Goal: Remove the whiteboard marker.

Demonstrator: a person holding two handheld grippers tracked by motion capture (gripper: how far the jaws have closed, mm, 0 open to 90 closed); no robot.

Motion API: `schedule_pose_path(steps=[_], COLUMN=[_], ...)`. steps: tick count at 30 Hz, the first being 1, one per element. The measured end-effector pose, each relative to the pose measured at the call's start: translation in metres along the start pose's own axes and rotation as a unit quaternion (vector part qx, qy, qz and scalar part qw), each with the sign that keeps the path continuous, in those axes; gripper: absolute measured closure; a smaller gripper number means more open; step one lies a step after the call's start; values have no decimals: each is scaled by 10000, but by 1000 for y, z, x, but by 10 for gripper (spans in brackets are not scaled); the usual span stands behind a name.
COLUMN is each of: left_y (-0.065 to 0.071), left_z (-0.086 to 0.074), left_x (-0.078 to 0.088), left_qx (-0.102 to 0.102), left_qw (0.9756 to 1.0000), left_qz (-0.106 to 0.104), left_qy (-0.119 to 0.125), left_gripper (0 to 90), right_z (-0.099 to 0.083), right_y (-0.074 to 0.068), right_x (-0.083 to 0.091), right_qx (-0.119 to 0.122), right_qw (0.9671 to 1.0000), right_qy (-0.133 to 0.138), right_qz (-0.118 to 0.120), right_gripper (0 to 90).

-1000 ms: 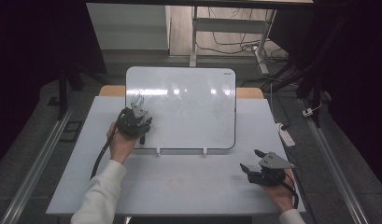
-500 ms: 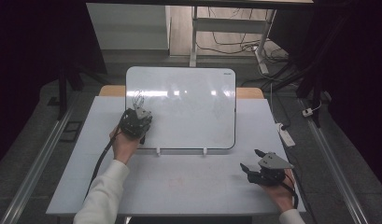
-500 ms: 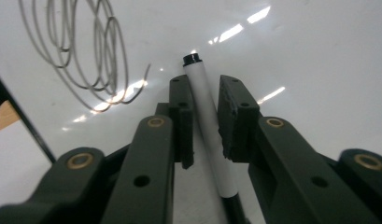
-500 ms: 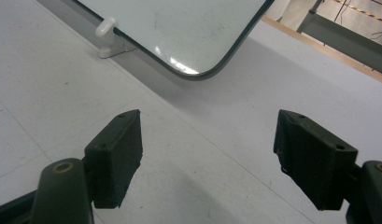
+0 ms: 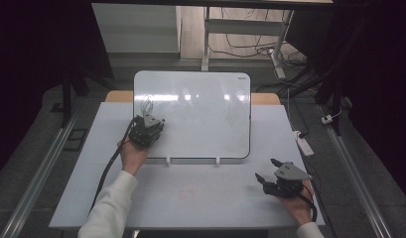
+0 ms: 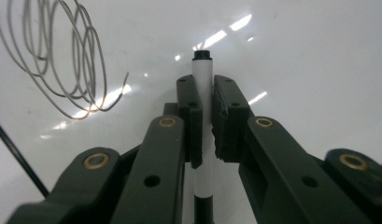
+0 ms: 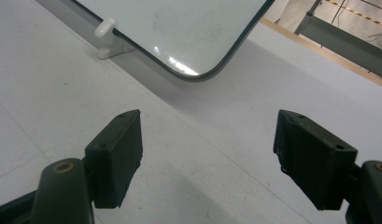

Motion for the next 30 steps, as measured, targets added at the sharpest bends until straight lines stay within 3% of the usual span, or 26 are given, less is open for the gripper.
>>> schedule_pose_path(steps=[4,8,17,22,26,27,30], left_y=[2,7,14,21,31,31,41], left_z=[5,9,13,13,13,13,13], left_x=[14,27,41,45,50,50,53], left_qx=[127,239,379,332,289,289,251], left_qw=[9992,9967,9910,9886,9848,9848,9815], left_qz=[-295,-631,-1099,-1281,-1534,-1534,-1716], left_qy=[236,448,660,716,766,766,813], left_gripper=[817,817,817,816,817,816,817], right_z=[1,1,3,4,10,10,21], right_y=[0,-1,-2,-3,-6,-6,-10], right_x=[0,1,0,0,1,1,2], right_qx=[5,-23,-20,-112,-349,-349,-576], right_qw=[10000,10000,9999,9998,9985,9985,9960], right_qy=[31,65,109,117,186,186,304], right_qz=[1,7,48,133,376,376,607], right_gripper=[241,243,243,240,247,247,266])
Point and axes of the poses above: each handheld gripper's, and its own axes: x roughly backward along the jaws, z roughly out of its top, y roughly to its right, the point moved 5 cm from there along -x, roughly forward along the jaws, and after that the axes turned 8 degrees about x, right-handed, at the moved point
